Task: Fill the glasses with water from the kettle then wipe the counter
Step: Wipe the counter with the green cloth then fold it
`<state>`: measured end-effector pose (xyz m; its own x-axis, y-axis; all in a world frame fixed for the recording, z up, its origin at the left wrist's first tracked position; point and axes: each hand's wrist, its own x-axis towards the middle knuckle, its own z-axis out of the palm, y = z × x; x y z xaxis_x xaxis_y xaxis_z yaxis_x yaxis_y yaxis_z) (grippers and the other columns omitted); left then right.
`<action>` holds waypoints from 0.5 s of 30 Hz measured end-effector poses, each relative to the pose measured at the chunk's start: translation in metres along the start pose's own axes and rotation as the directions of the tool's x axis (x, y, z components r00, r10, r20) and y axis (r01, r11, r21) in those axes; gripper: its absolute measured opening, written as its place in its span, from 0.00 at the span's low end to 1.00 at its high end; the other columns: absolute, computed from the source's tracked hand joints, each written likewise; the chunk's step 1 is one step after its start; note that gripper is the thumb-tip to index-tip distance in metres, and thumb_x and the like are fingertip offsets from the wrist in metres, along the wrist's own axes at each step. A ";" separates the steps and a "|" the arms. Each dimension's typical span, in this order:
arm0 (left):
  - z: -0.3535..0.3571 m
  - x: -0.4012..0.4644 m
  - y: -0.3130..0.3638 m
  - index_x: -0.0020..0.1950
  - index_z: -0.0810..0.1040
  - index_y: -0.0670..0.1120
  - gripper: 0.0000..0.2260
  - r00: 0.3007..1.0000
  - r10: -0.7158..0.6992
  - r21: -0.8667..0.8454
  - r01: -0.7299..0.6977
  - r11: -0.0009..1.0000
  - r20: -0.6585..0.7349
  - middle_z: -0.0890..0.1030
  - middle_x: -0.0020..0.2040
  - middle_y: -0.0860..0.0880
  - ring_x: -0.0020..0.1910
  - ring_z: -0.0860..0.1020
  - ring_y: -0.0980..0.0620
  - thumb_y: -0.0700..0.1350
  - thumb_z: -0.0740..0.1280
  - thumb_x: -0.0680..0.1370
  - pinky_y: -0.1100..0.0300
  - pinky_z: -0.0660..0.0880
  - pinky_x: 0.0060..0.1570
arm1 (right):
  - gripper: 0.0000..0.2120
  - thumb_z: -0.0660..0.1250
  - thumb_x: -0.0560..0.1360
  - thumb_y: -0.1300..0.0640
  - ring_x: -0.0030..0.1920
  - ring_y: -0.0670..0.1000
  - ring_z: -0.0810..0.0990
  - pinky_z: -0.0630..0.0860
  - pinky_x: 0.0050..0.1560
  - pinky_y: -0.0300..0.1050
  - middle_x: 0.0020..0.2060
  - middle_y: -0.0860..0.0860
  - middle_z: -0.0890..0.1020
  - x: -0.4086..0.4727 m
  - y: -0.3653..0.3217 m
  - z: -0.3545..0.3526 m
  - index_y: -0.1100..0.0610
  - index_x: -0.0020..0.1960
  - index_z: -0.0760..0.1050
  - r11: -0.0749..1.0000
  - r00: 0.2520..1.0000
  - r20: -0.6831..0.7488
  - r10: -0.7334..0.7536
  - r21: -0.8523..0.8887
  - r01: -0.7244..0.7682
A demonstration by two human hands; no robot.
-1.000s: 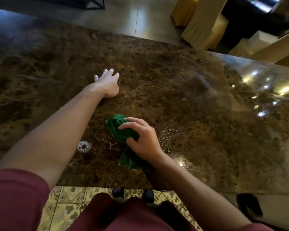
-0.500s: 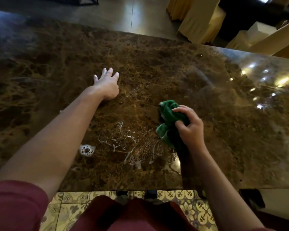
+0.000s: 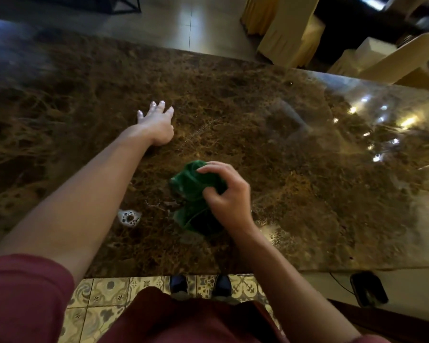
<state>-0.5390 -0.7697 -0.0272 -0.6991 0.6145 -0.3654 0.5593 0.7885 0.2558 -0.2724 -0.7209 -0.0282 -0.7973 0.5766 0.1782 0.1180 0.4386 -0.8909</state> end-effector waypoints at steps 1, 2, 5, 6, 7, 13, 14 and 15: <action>0.000 0.000 -0.001 0.84 0.49 0.48 0.27 1.000 0.007 -0.013 -0.007 1.000 0.001 0.43 0.84 0.45 0.82 0.40 0.45 0.42 0.56 0.86 0.40 0.40 0.78 | 0.20 0.69 0.68 0.65 0.63 0.47 0.81 0.78 0.67 0.53 0.59 0.49 0.84 0.006 0.003 -0.013 0.52 0.58 0.85 0.999 0.997 -0.069 0.032 -0.016 -0.034; 0.000 0.000 -0.003 0.84 0.50 0.48 0.27 1.000 0.016 -0.026 -0.016 1.000 -0.002 0.43 0.84 0.45 0.82 0.40 0.45 0.42 0.56 0.86 0.40 0.40 0.78 | 0.21 0.69 0.69 0.66 0.65 0.47 0.80 0.77 0.69 0.52 0.61 0.49 0.83 0.011 0.008 -0.026 0.51 0.59 0.84 0.996 0.991 -0.114 0.072 -0.043 -0.077; 0.002 0.002 -0.009 0.83 0.52 0.48 0.27 0.999 0.044 -0.058 -0.044 0.997 -0.008 0.45 0.84 0.45 0.82 0.41 0.45 0.43 0.57 0.86 0.40 0.41 0.78 | 0.24 0.70 0.74 0.66 0.70 0.46 0.74 0.72 0.75 0.51 0.70 0.50 0.77 0.021 0.022 -0.049 0.51 0.67 0.80 0.966 0.976 -0.099 0.195 -0.155 -0.208; 0.003 0.003 -0.010 0.83 0.52 0.48 0.27 0.999 0.051 -0.059 -0.052 0.997 -0.016 0.45 0.84 0.45 0.82 0.41 0.45 0.43 0.58 0.86 0.40 0.41 0.78 | 0.25 0.71 0.75 0.66 0.72 0.47 0.72 0.70 0.76 0.51 0.73 0.51 0.75 0.021 0.025 -0.047 0.51 0.70 0.78 0.956 0.976 -0.056 0.211 -0.195 -0.218; 0.005 0.004 -0.012 0.83 0.53 0.49 0.27 0.998 0.056 -0.053 -0.057 0.997 -0.026 0.45 0.84 0.45 0.82 0.41 0.45 0.44 0.58 0.86 0.40 0.42 0.78 | 0.26 0.71 0.76 0.65 0.75 0.49 0.69 0.68 0.77 0.51 0.75 0.51 0.72 0.019 0.025 -0.040 0.51 0.72 0.76 0.952 0.979 -0.011 0.206 -0.231 -0.203; -0.001 -0.004 -0.018 0.81 0.61 0.51 0.25 0.996 0.070 -0.083 -0.075 0.994 -0.062 0.54 0.83 0.47 0.82 0.52 0.46 0.50 0.62 0.84 0.43 0.53 0.78 | 0.29 0.71 0.76 0.61 0.79 0.57 0.64 0.67 0.78 0.57 0.78 0.55 0.66 0.012 0.012 0.024 0.52 0.76 0.71 0.917 0.988 0.155 -0.001 -0.393 0.063; -0.006 -0.009 -0.024 0.79 0.66 0.52 0.24 0.992 0.068 -0.116 -0.081 0.990 -0.110 0.59 0.82 0.48 0.81 0.57 0.46 0.52 0.65 0.83 0.44 0.58 0.76 | 0.30 0.71 0.76 0.61 0.79 0.58 0.63 0.66 0.78 0.58 0.79 0.56 0.66 0.013 0.008 0.034 0.51 0.77 0.70 0.912 0.977 0.212 -0.032 -0.393 0.115; -0.010 -0.015 -0.032 0.77 0.69 0.53 0.24 0.984 0.062 -0.141 -0.087 0.986 -0.168 0.63 0.81 0.49 0.79 0.62 0.46 0.55 0.66 0.82 0.45 0.62 0.74 | 0.30 0.71 0.76 0.61 0.80 0.58 0.63 0.65 0.79 0.57 0.79 0.56 0.66 0.014 0.003 0.044 0.50 0.77 0.70 0.910 0.960 0.272 -0.063 -0.379 0.167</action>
<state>-0.5504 -0.8039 -0.0206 -0.7276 0.6582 -0.1934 0.5494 0.7279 0.4102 -0.3090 -0.7418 -0.0469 -0.9342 0.3383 0.1133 0.1986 0.7569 -0.6226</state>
